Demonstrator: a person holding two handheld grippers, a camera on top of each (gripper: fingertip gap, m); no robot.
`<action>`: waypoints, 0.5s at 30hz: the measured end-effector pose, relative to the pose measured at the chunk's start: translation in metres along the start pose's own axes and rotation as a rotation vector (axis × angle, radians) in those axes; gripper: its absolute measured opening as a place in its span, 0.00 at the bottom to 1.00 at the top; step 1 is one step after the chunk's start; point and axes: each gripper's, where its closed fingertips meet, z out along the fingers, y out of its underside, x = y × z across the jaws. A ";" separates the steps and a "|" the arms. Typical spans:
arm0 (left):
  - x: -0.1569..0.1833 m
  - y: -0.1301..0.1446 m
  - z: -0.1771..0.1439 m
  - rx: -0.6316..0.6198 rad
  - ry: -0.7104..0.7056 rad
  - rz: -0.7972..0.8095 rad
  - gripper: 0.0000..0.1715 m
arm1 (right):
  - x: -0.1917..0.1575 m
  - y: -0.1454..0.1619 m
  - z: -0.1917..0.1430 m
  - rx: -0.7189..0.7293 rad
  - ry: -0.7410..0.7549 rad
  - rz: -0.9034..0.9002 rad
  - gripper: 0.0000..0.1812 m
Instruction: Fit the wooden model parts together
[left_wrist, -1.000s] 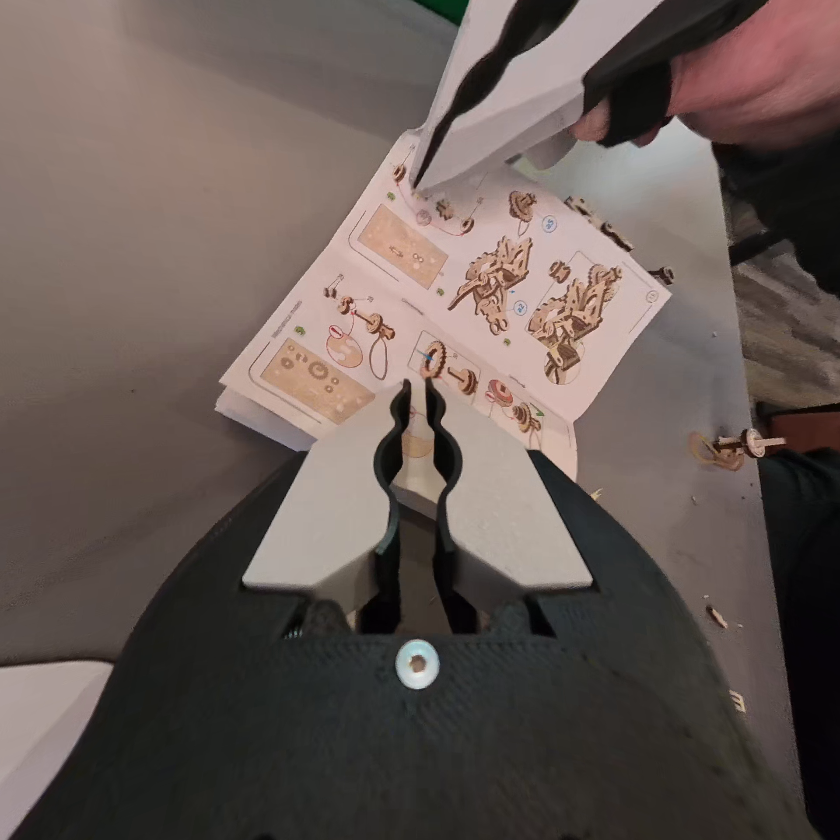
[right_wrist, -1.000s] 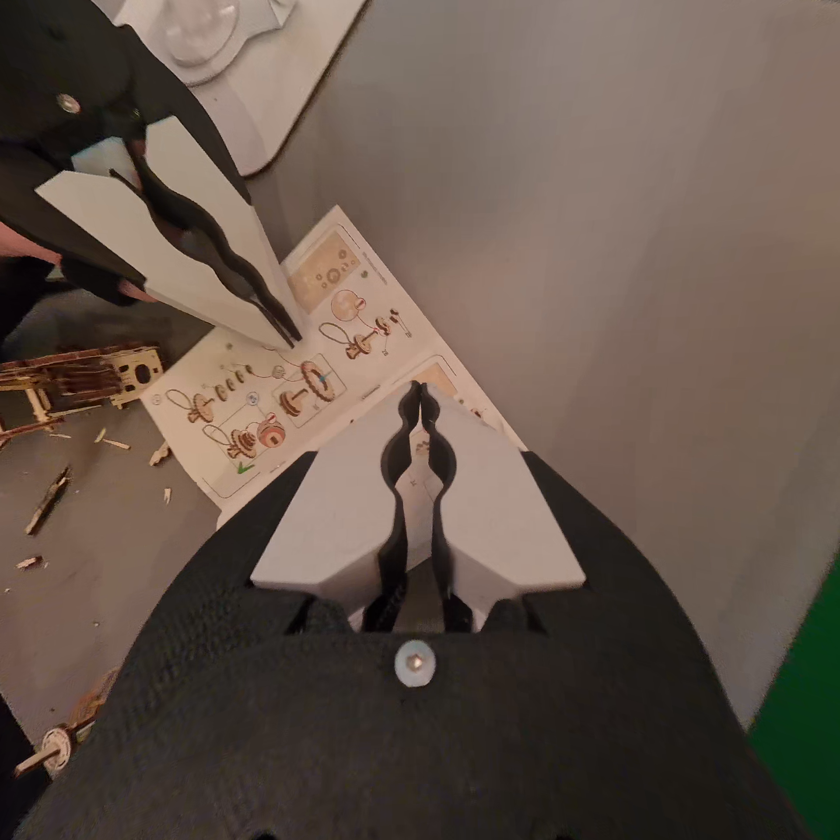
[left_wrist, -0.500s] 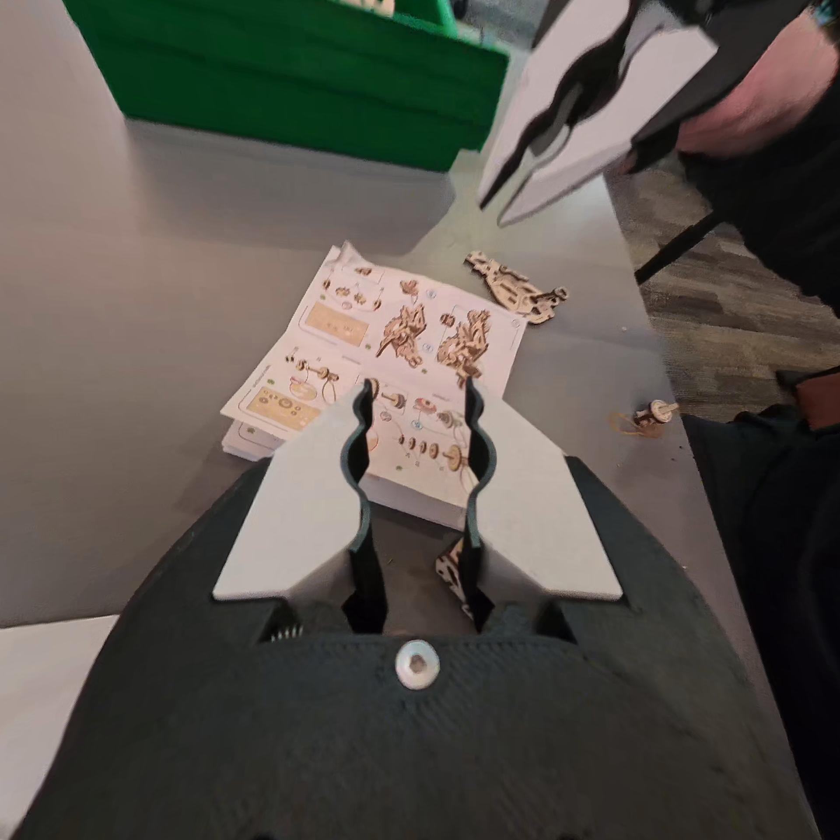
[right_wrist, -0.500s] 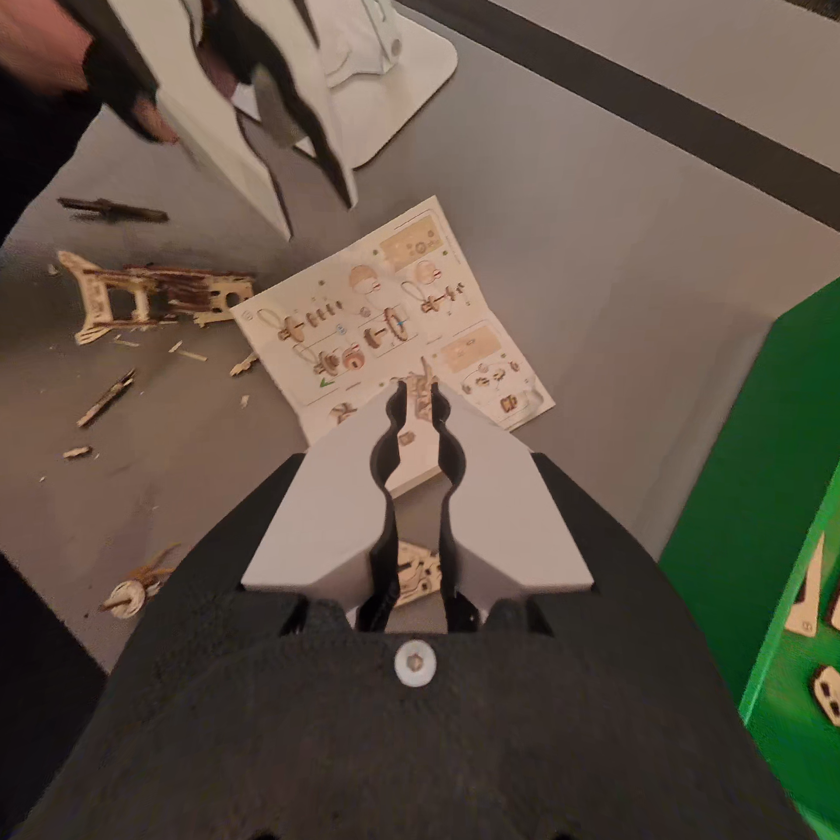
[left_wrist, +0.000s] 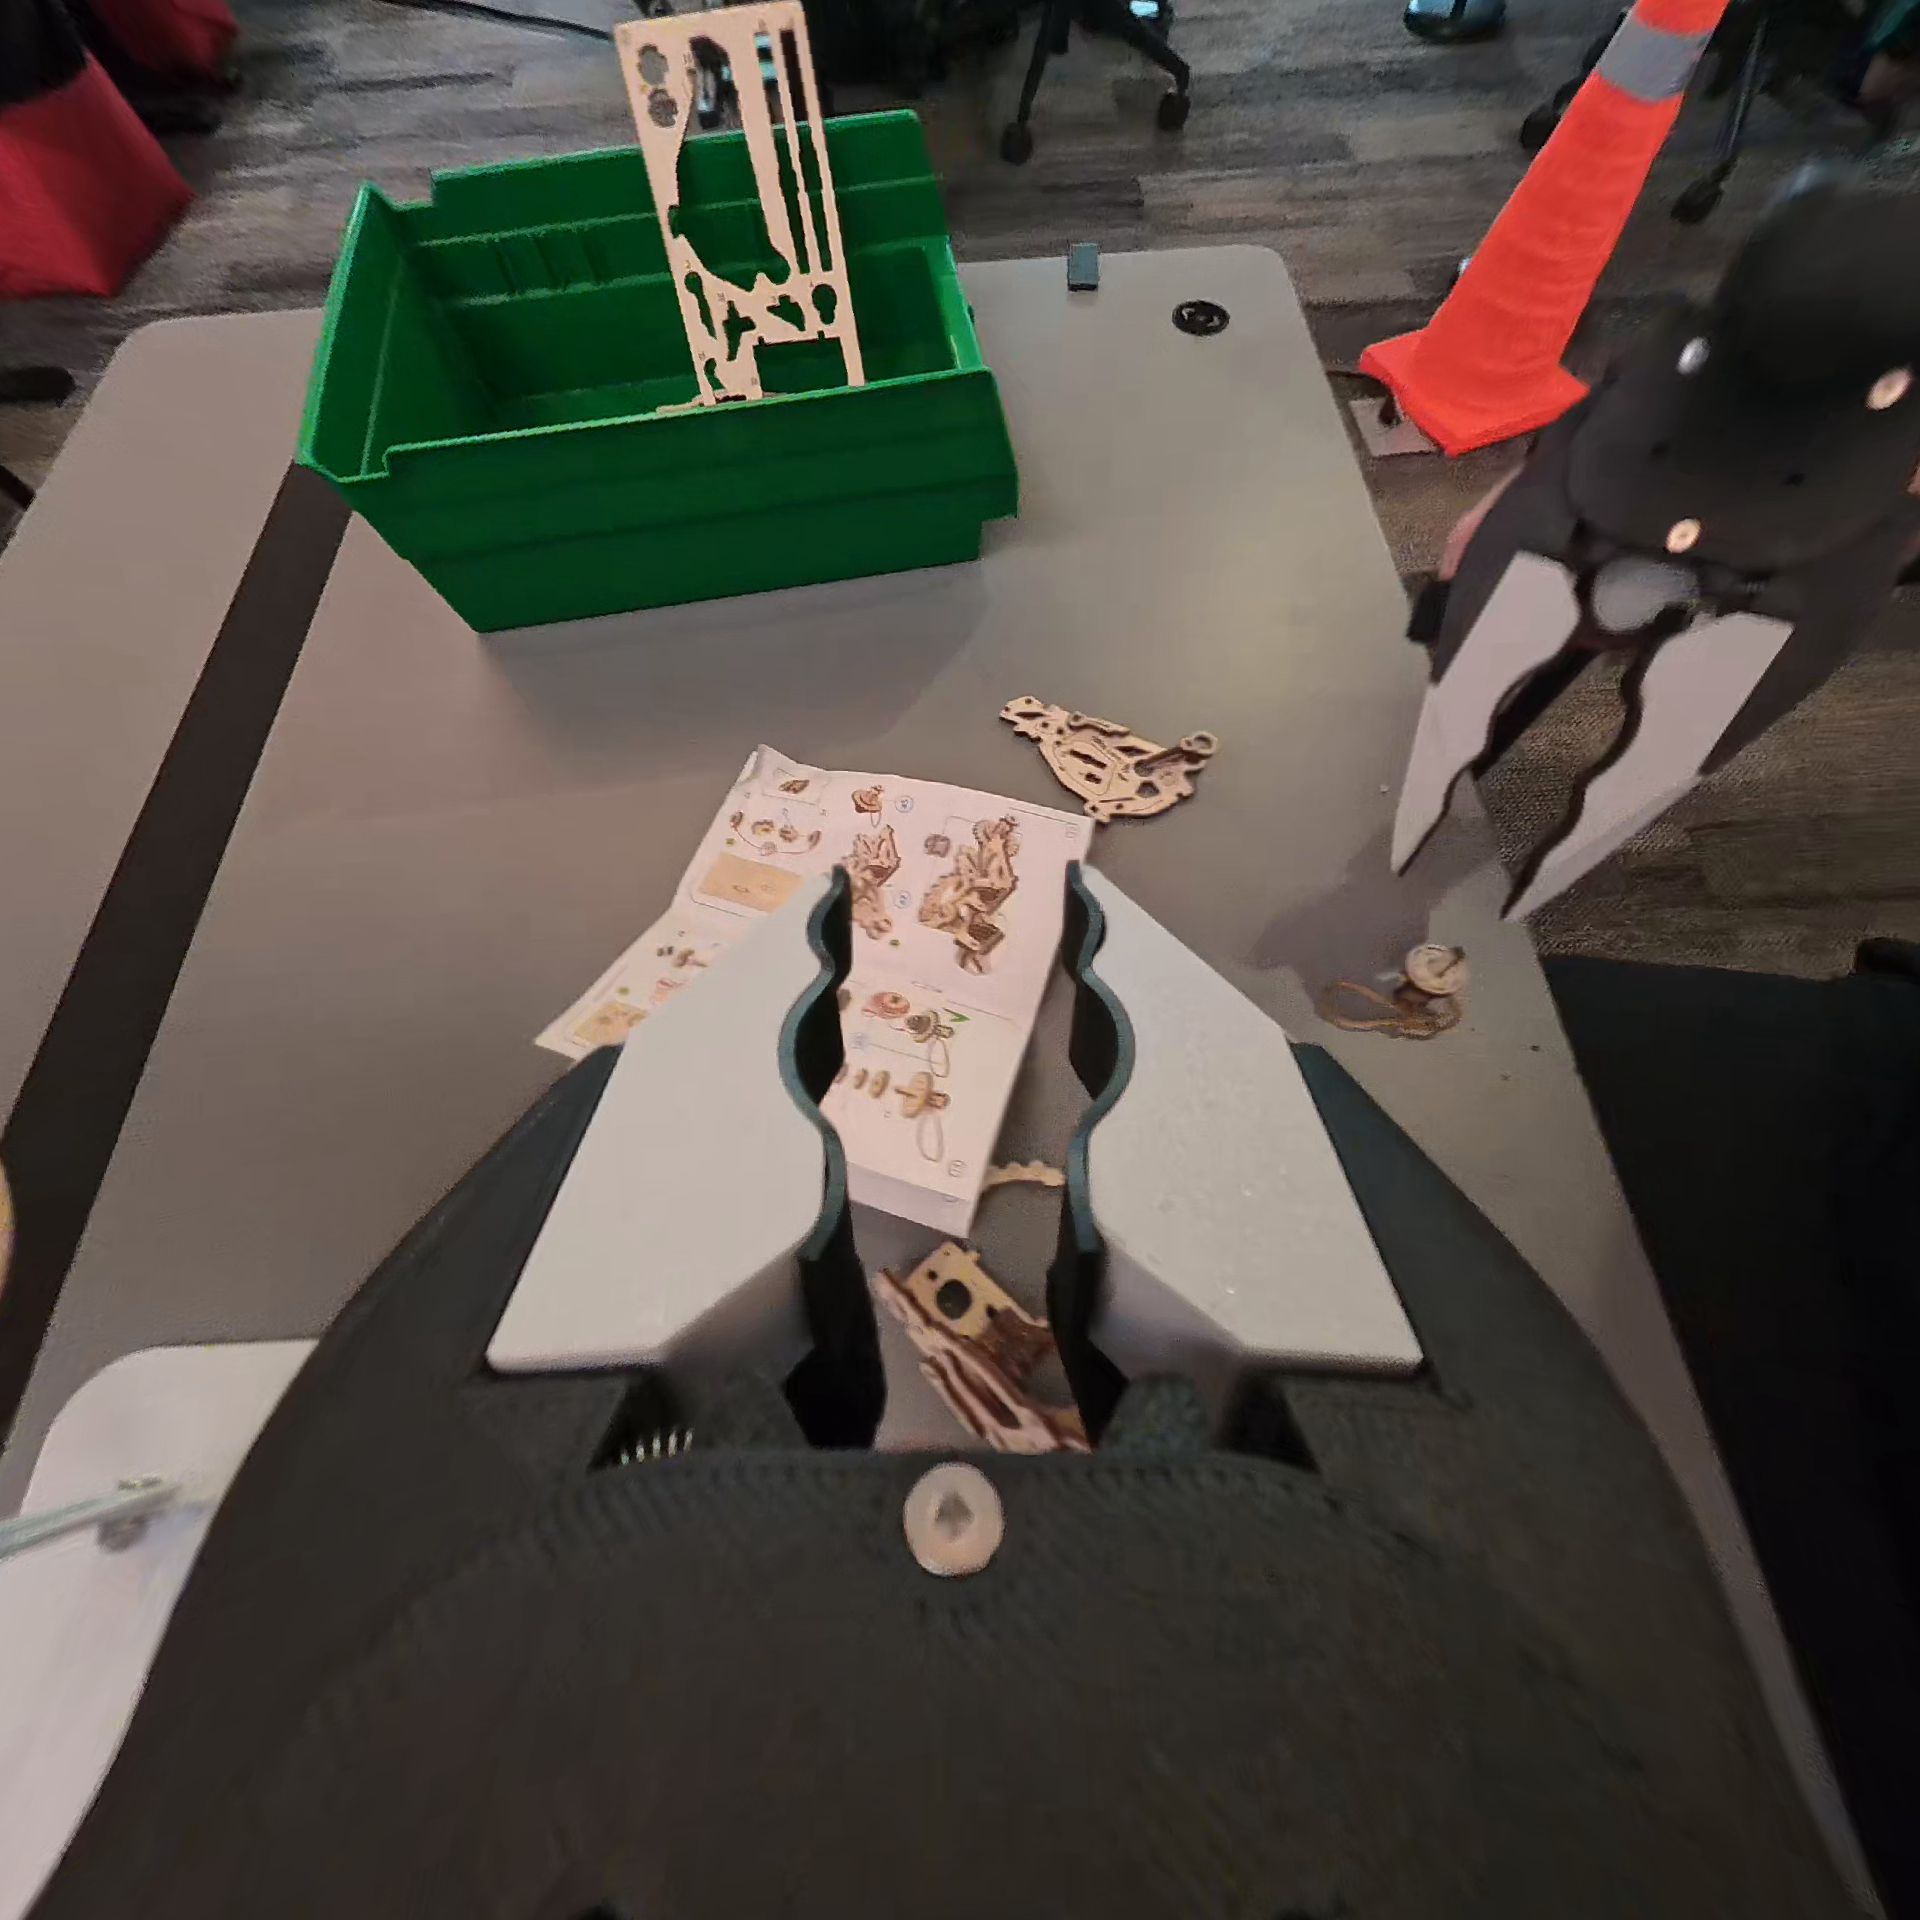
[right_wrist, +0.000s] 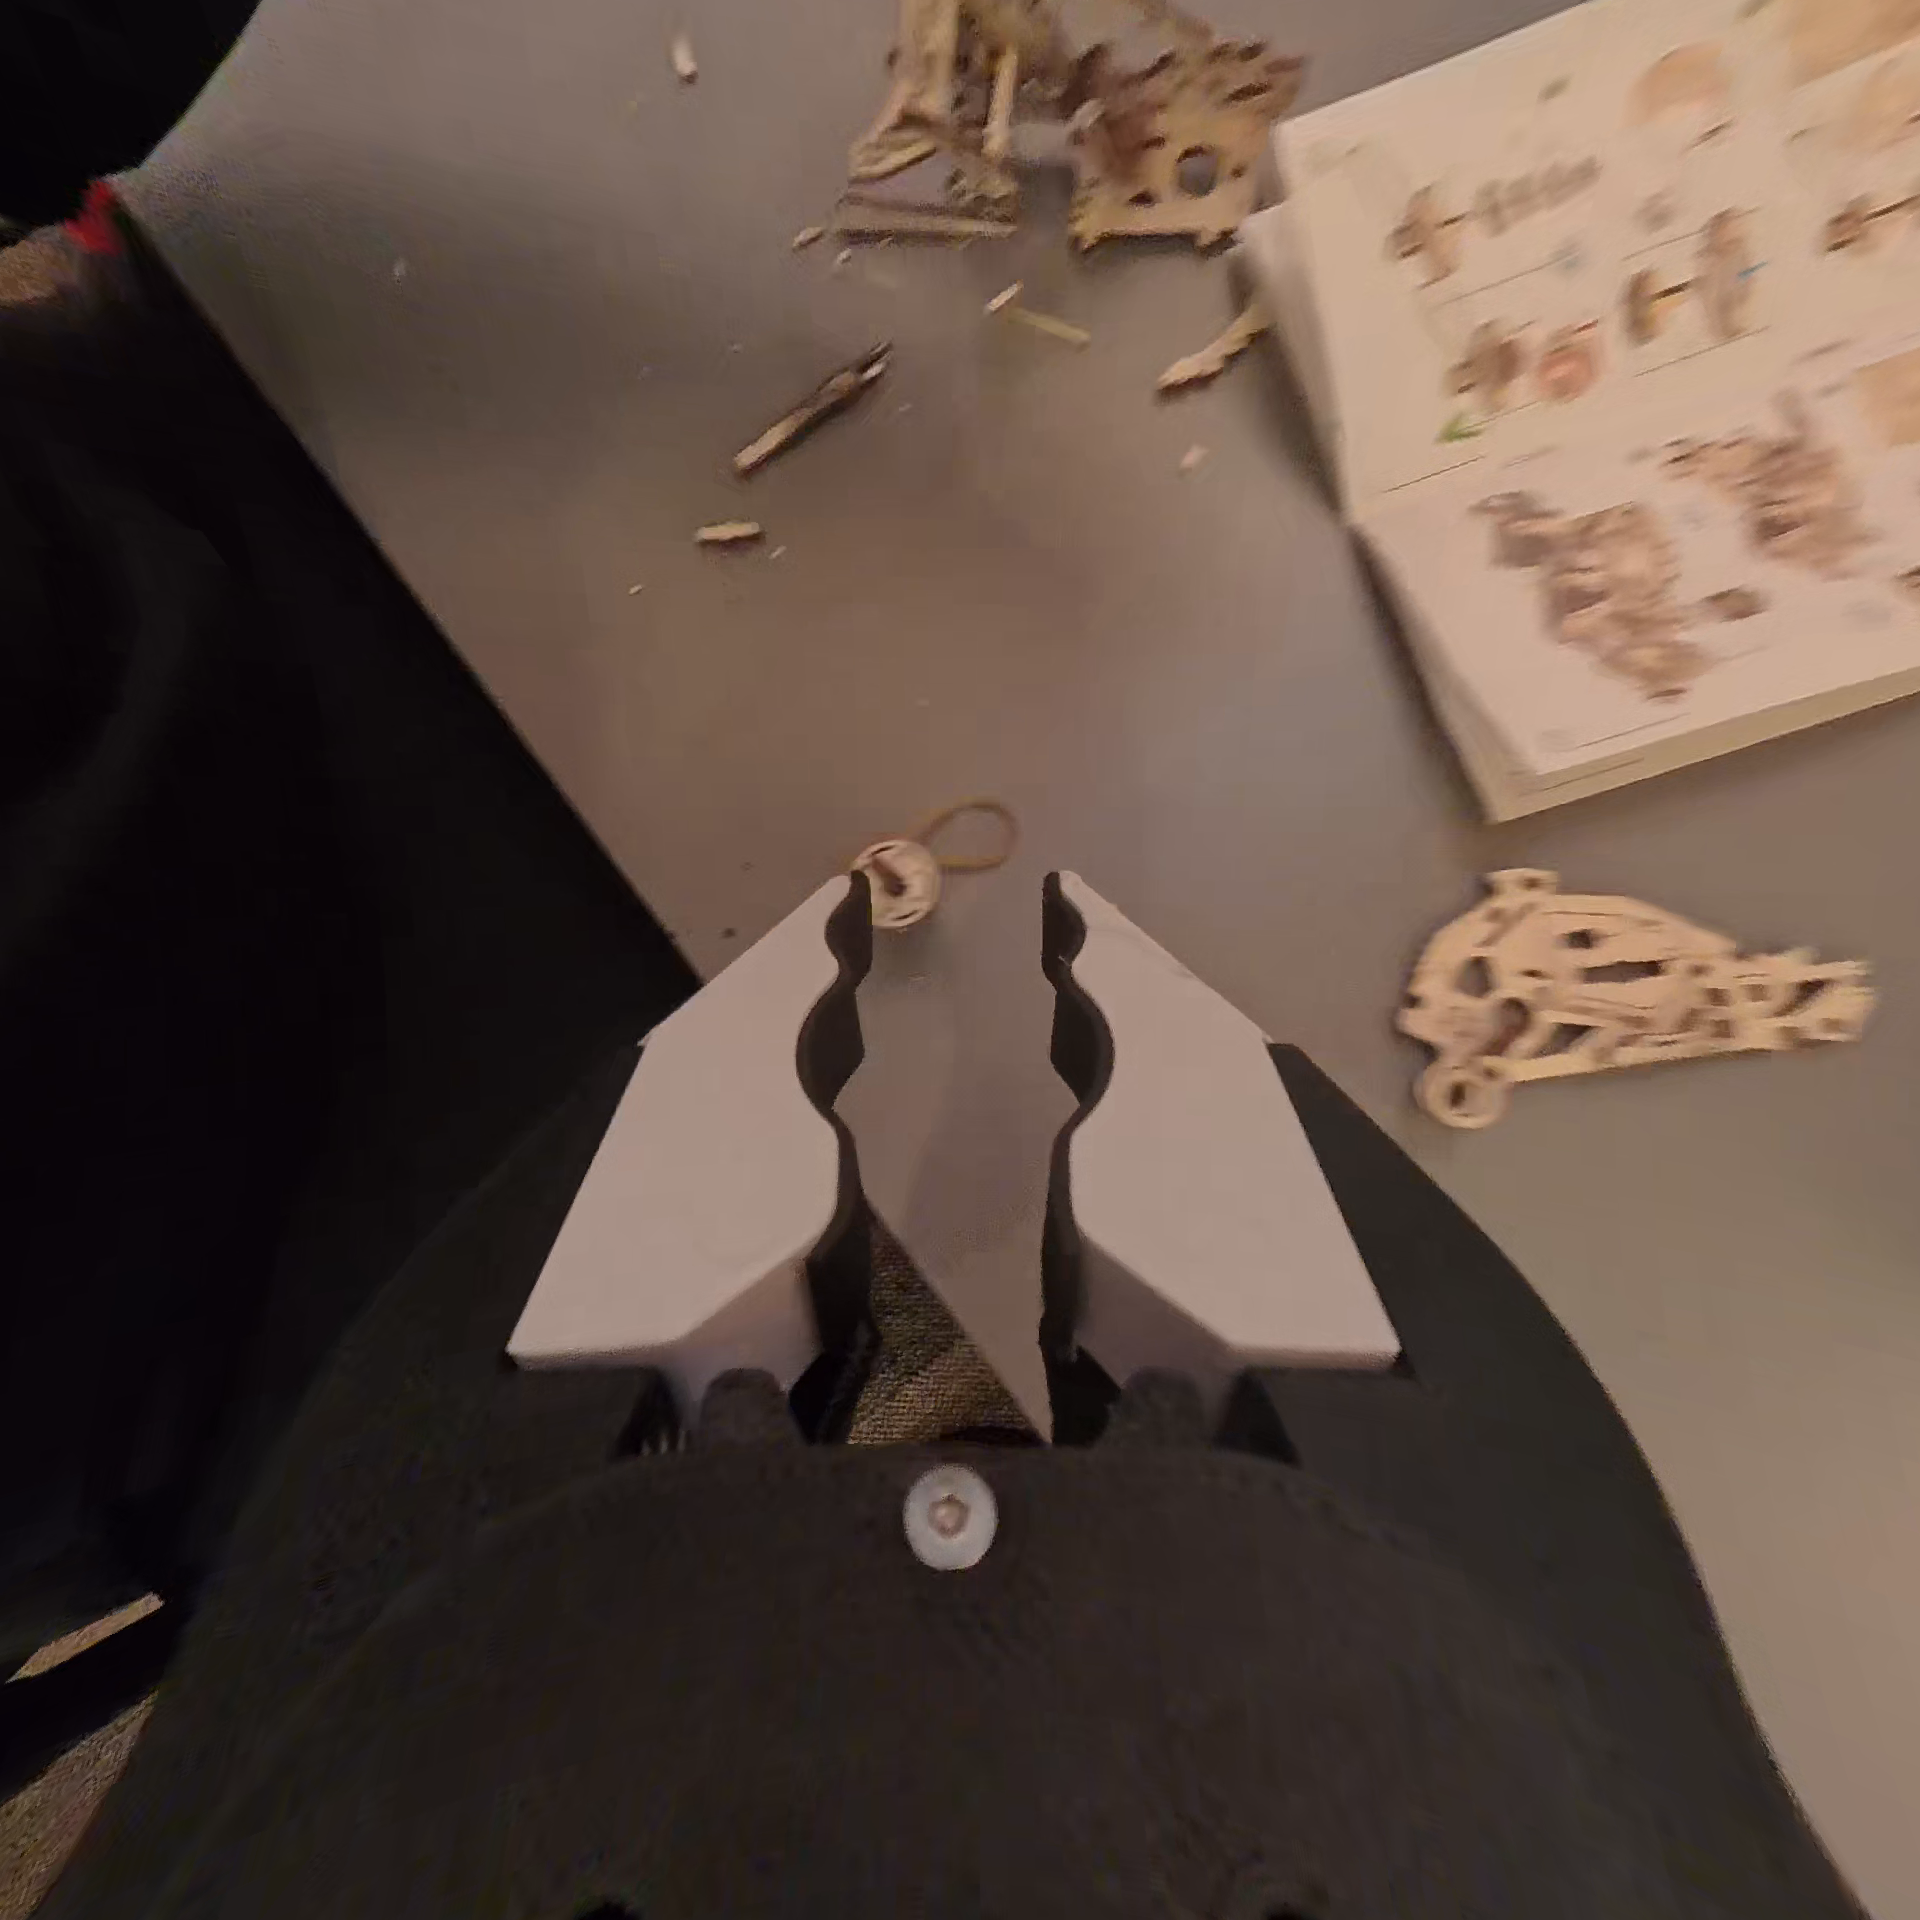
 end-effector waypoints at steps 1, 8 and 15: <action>0.008 0.000 -0.004 0.011 -0.001 -0.010 0.22 | -0.008 0.005 0.005 -0.003 -0.008 -0.008 0.17; 0.063 0.022 -0.013 0.038 -0.034 -0.063 0.21 | -0.019 0.016 0.027 0.036 0.073 -0.046 0.19; 0.101 0.058 -0.006 0.037 -0.050 -0.121 0.19 | -0.015 0.012 0.043 0.098 0.063 -0.032 0.16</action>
